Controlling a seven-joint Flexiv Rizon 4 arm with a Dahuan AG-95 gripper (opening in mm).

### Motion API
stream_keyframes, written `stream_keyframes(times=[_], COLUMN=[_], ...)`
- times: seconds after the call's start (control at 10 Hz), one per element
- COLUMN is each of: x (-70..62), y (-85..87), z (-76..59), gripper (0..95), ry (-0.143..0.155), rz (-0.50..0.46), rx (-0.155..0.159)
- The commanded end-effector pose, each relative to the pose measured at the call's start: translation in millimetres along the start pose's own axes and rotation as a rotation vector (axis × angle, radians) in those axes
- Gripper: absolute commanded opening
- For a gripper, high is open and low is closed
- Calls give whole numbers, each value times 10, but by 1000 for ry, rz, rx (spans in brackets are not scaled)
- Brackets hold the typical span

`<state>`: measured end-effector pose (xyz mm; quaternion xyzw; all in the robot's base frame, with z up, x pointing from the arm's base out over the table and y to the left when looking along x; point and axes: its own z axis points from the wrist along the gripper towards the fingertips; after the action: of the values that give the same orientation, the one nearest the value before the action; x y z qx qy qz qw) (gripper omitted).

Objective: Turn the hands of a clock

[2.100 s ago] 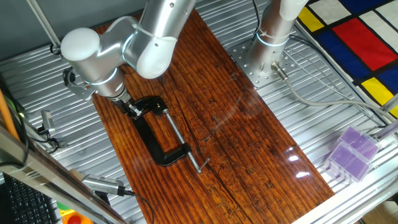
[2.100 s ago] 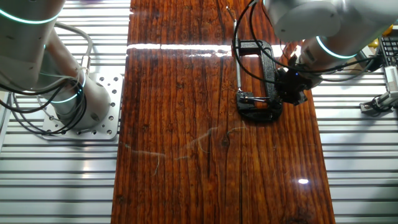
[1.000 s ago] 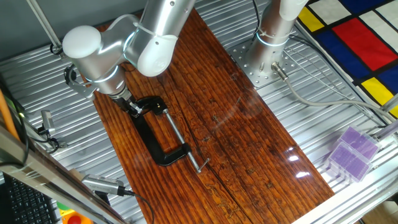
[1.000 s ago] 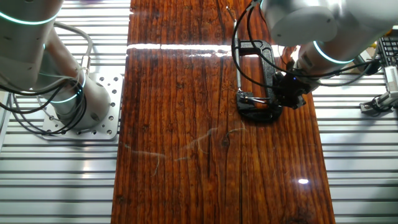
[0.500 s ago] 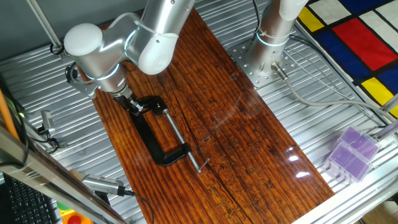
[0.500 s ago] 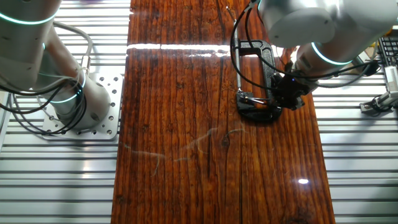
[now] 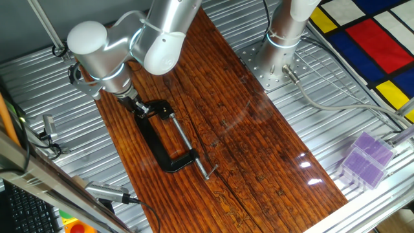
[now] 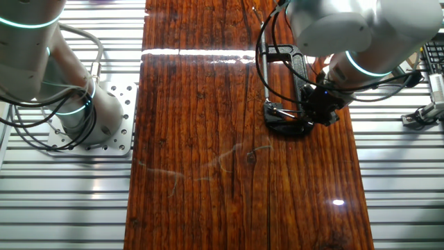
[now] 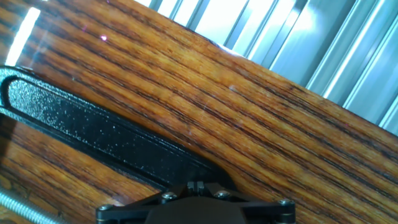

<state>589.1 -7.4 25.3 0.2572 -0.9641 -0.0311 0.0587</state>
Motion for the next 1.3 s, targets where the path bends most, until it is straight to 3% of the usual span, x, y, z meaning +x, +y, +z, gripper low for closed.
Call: stream_keyframes(times=[0.1,1.3], x=[11,161], y=[-17,-82], z=[3,9], gripper=[0,0], ry=[0,3], rz=[-6,-32], rx=[0,3])
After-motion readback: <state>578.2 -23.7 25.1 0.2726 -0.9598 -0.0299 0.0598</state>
